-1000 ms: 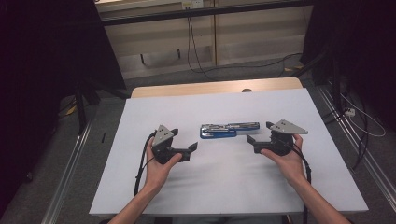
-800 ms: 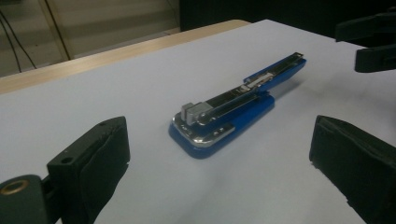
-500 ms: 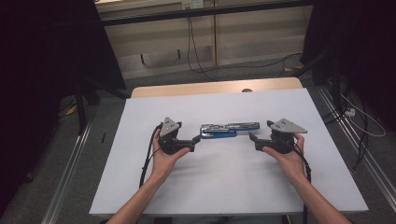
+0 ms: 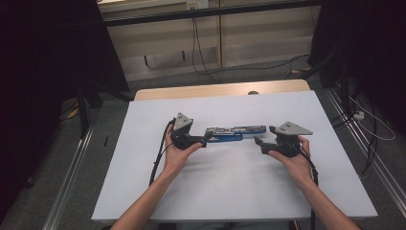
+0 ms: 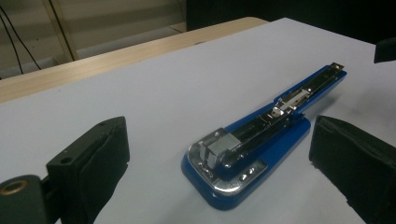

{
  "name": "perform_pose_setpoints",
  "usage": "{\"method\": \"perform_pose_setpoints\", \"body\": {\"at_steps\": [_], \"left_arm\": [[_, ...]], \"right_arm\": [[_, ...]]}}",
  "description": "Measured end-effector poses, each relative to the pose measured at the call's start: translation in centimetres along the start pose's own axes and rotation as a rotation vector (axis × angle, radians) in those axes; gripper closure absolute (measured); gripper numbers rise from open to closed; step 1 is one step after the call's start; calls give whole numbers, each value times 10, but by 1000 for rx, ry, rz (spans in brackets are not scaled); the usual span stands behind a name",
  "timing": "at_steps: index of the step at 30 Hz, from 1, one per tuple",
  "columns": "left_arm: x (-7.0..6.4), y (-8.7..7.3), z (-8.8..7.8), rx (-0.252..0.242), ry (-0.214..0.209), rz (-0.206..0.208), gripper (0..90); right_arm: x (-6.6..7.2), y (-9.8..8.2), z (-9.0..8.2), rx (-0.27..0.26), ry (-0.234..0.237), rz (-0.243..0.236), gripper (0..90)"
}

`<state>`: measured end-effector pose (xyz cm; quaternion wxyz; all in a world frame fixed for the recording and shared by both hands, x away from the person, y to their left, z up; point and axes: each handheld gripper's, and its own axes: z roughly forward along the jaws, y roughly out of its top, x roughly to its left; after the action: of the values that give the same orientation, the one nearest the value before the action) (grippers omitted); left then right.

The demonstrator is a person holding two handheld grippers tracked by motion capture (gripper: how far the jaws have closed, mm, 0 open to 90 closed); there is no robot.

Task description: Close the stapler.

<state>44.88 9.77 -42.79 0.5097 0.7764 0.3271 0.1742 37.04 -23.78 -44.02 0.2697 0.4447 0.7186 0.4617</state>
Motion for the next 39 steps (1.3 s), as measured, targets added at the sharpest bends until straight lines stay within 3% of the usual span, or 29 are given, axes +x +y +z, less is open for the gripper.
{"method": "perform_pose_setpoints", "body": {"at_steps": [7,12,18,24,26,30,33,39], "left_arm": [[-3,-4,6,38,-12,17,54],[-5,-5,10,41,-15,6,49],[-6,-7,13,54,-43,-1,88],[-8,-6,12,52,-50,-5,96],[-9,-6,12,53,-61,6,185],[-11,-7,12,61,-63,11,231],[-11,-6,12,69,-75,16,402],[-11,-5,10,77,-112,16,620]], "right_arm": [[-3,0,-1,-5,-33,6,454],[-5,-1,-3,-4,-5,9,625],[-7,-3,-2,-18,12,41,748],[-8,-3,0,-28,25,41,900],[-8,-4,1,-20,26,33,900],[-7,-4,0,-17,36,37,900],[-7,-4,0,-9,40,35,900],[-7,-5,1,3,42,30,900]]}}
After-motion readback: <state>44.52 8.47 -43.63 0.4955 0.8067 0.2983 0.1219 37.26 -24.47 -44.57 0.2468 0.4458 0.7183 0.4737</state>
